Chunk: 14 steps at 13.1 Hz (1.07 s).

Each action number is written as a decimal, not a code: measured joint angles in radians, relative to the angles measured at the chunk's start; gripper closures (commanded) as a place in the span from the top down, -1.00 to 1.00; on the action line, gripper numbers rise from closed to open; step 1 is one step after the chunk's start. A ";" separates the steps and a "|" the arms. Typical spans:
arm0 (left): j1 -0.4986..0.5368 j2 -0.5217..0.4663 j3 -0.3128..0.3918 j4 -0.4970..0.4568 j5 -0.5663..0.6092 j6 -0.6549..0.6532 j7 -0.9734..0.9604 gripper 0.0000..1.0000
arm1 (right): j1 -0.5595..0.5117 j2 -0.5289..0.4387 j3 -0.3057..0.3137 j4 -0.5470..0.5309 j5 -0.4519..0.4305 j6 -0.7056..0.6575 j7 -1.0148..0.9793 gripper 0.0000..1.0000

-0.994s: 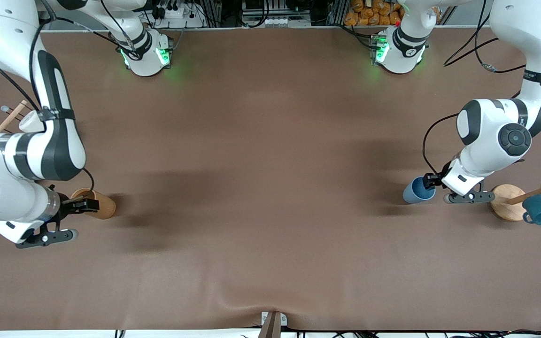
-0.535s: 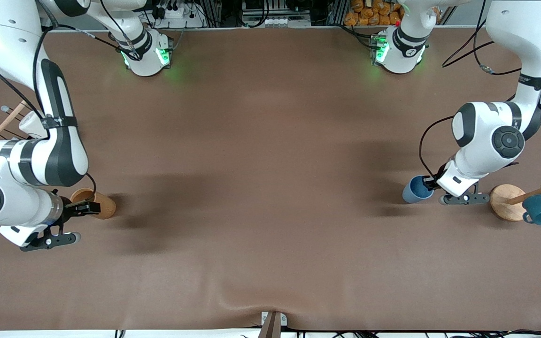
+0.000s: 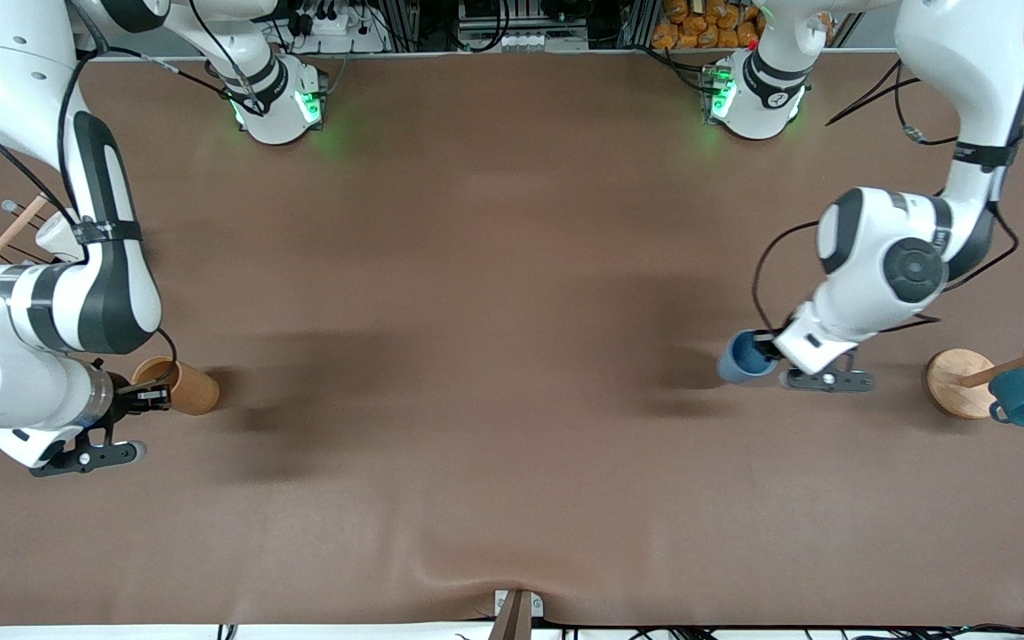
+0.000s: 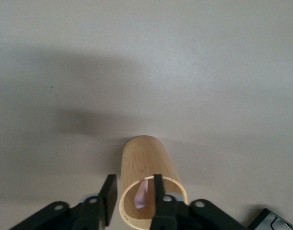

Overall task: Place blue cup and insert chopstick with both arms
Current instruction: 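Carry the blue cup to the table middle while the right gripper lifts the chopstick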

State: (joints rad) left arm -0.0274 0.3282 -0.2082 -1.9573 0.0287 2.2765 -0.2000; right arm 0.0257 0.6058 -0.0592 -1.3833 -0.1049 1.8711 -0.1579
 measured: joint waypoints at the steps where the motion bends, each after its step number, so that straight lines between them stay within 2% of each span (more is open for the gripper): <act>1: -0.028 0.000 -0.019 0.024 0.000 -0.021 -0.060 -1.00 | -0.003 0.000 0.000 0.000 0.000 0.000 0.000 -0.38; 4: -0.171 0.008 -0.031 0.081 0.000 -0.046 -0.180 -1.00 | -0.006 0.001 0.000 0.001 0.000 -0.001 0.000 -0.39; 5: -0.218 0.018 -0.032 0.097 0.000 -0.053 -0.226 -1.00 | -0.006 0.001 0.000 0.001 0.000 -0.001 0.000 -0.62; 6: -0.262 0.030 -0.033 0.110 0.000 -0.058 -0.273 -1.00 | -0.006 0.001 0.000 0.001 0.000 -0.001 0.000 -0.96; 11: -0.487 0.172 -0.029 0.222 0.000 -0.059 -0.538 -1.00 | -0.009 0.001 -0.001 0.003 0.000 -0.002 0.000 -1.00; 14: -0.571 0.241 -0.028 0.290 0.000 -0.059 -0.653 -0.75 | -0.009 0.000 0.000 0.015 0.001 -0.040 0.000 -1.00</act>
State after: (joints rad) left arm -0.5981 0.5695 -0.2357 -1.6673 0.0288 2.2175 -0.8530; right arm 0.0165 0.6054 -0.0596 -1.3688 -0.1041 1.8307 -0.1579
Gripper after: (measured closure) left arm 0.947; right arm 0.907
